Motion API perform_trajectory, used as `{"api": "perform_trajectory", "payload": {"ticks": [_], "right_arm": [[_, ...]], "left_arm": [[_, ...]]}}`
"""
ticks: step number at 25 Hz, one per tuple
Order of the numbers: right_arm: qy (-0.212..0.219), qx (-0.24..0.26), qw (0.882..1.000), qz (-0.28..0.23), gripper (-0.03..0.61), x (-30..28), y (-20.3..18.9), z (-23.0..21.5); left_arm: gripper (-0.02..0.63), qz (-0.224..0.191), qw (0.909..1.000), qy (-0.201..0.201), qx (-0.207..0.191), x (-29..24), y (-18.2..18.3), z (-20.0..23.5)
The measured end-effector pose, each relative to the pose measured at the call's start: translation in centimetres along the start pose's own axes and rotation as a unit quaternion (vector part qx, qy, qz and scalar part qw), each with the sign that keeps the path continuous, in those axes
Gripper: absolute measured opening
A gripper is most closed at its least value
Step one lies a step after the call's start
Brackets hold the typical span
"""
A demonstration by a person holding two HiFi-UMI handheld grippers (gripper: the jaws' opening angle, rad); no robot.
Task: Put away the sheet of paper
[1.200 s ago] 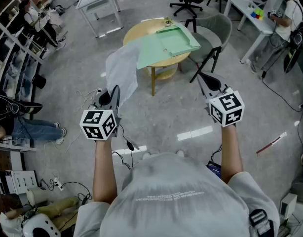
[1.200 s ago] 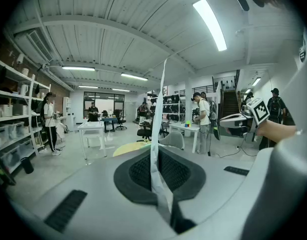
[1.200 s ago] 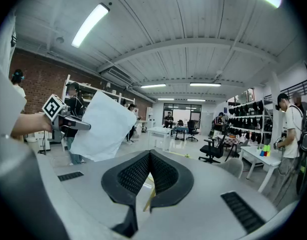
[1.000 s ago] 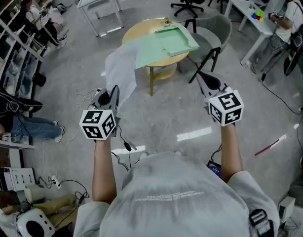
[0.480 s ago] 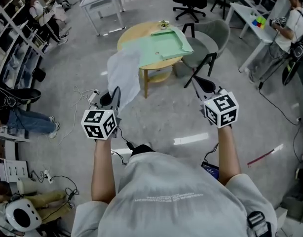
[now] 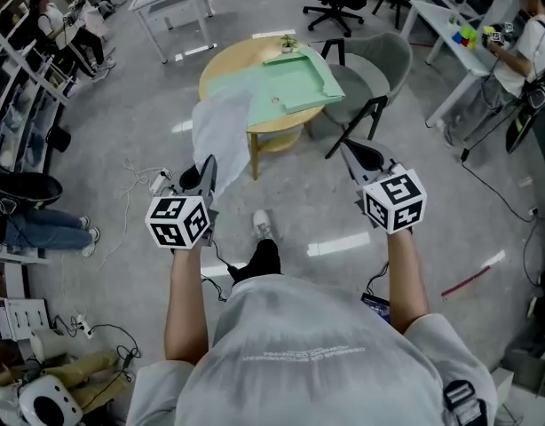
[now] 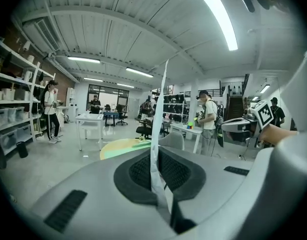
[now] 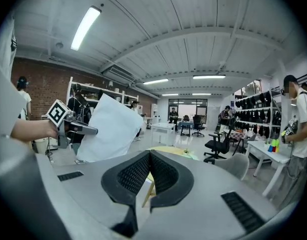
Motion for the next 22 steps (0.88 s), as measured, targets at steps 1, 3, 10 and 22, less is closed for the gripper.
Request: {"api": "perform_trajectory", "payload": {"ticks": [1, 3, 10, 22], "right_arm": [[-0.002, -0.001, 1.0, 0.0, 0.028, -1.0, 0.3, -0.5], [-0.007, -0.001, 1.0, -0.002, 0.028, -3.3, 1.2, -1.6], [-0.002, 0.013, 1.0, -0.001, 0.028, -11.5, 4.8, -3.2], [-0.007, 0.019, 0.999, 0.038, 0.028, -23.9, 6.6, -4.7]], "left_arm": [[0.018, -0.001, 1.0, -0.003, 0.003, -1.0, 0.3, 0.9], [0.018, -0.006, 1.0, -0.005, 0.006, -3.0, 1.2, 2.7], [0.018, -0.014, 0.9997, -0.001, 0.019, -7.8, 4.4, 9.7], [0.018, -0.007, 0.998, -0.014, 0.061, -15.4, 6.0, 20.9]]}}
Point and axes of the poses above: the fingertips, and each gripper's own axes: x backward along the fingers, z to its left, y out of its top, the point moved 10 cm from there along x, backward along the fingers, and after that the axes turned 11 degrees about -y, right-handed, at the moved point
